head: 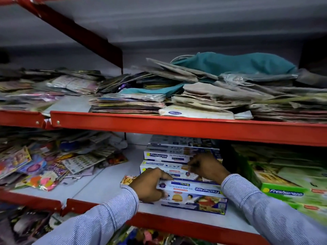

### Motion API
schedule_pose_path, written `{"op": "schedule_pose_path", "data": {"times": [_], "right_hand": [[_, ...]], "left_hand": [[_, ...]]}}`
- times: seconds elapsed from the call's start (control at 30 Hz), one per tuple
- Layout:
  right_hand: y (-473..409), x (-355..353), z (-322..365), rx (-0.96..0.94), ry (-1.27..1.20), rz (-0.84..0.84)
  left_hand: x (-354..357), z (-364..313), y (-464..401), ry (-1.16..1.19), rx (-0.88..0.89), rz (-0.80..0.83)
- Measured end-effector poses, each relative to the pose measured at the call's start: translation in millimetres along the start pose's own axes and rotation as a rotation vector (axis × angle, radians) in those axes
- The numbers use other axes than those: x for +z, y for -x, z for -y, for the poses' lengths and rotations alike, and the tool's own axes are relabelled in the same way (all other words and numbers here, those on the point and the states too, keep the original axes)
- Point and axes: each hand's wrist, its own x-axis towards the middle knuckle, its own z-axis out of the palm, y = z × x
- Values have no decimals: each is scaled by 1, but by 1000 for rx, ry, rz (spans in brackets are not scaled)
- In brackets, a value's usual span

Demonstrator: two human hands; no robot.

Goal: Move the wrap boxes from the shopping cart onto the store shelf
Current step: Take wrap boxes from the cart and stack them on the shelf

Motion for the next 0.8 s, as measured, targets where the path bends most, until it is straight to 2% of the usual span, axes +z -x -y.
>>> {"op": "schedule_pose_path", "data": {"times": [0.1,0.23,0.3,0.43,0.57,0.8], "right_hand": [[7,-23,4,-14,-40,13],[21,-39,9,-46,36,246],[28,-36,8,-31,82,306],[35,-25,2,-3,103,247],[36,-15,-1,33,109,216],[58,0,-1,-34,253,62]], "left_hand": [[-1,-3,-16,18,1,-17],[4,-5,-39,5,3,-98],[11,-5,-46,-29,27,-141],[30,2,-49,-177,56,-223],[38,7,-47,-231,98,-262],[52,2,-27,-454,59,-287]]}}
